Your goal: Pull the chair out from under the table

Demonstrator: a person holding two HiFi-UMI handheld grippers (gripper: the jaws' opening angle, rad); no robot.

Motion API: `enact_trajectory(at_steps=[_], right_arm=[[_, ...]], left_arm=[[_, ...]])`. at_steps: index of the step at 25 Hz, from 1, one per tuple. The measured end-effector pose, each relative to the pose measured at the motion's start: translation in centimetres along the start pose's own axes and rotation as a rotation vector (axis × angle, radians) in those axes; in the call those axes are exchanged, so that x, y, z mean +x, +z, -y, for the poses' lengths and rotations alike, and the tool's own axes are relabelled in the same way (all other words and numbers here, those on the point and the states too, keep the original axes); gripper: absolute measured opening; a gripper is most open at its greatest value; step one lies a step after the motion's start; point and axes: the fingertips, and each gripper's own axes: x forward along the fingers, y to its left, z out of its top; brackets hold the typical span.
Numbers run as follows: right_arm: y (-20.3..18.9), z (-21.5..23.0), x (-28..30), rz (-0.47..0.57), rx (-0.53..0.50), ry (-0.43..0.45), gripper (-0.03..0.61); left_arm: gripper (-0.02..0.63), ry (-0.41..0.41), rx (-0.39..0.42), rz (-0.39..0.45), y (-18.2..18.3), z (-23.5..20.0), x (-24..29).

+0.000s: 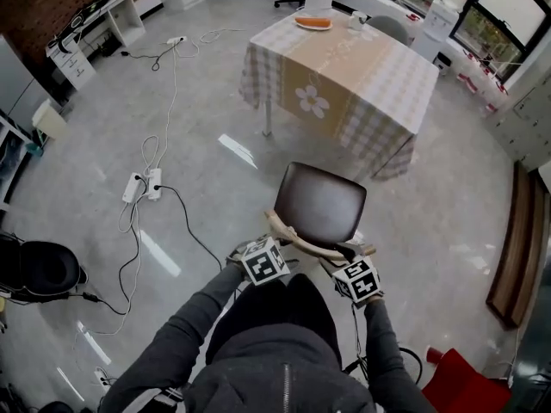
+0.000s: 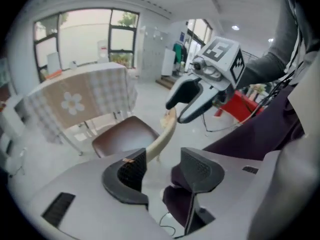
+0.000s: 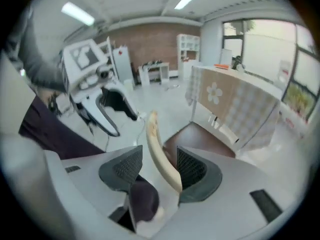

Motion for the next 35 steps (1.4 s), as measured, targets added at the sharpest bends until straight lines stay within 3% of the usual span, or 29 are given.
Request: enact_trajectory(at_steps=[2, 3, 7, 9, 11, 14, 16, 19, 23, 31, 35], right_arm=[[3.0, -1.1, -1.3, 0.202, 0.216, 0.083, 0.196], [4.6, -1.4, -2.0, 0.302, 0.306, 0.119, 0.196], [11.0, -0.3, -6.9, 0.709, 0.58, 0.19, 0.174], [13.4, 0.8, -10.1, 0.902, 0.697, 0.176, 0.091], [14.3, 1.1, -11.5, 0.981, 0.806, 0.162, 0.039], [12.9, 0.9, -11.2, 0.917, 0.913, 0.102, 0.015], [11.4, 0.4, -10.3, 0.85, 0.921, 0.029, 0.012], [9.4, -0.2, -8.4, 0.725, 0.877, -0.095, 0.011], [9.8, 0.5, -8.2, 0.707, 0.822, -0.16, 0.011], [11.2, -1.6, -7.3, 0.661, 0.661, -0.139, 0.011], [11.0, -1.5, -7.4, 0.656, 0.639, -0.162, 0.011]], left_arm=[[0.098, 0.161, -0.059, 0.071, 0.5, -1.5, -1.9], [0.055, 0.218, -0.104, 0.114, 0.8, -2.1, -2.8], [0.011, 0.295, -0.301, 0.336, 3.1, -3.4, -6.6], [0.009, 0.3, -0.375, 0.44, 4.9, -3.6, -8.2], [0.009, 0.287, -0.441, 0.532, 6.7, -3.8, -9.5], [0.009, 0.241, -0.478, 0.666, 10.5, -3.2, -10.9], [0.009, 0.242, -0.436, 0.694, 11.8, -2.3, -11.0], [0.009, 0.263, -0.363, 0.628, 10.9, -1.0, -9.6], [0.009, 0.281, -0.345, 0.588, 9.7, -0.9, -9.3], [0.009, 0.292, -0.343, 0.559, 9.3, -0.9, -9.1], [0.009, 0.288, -0.341, 0.535, 8.8, -0.8, -8.7]])
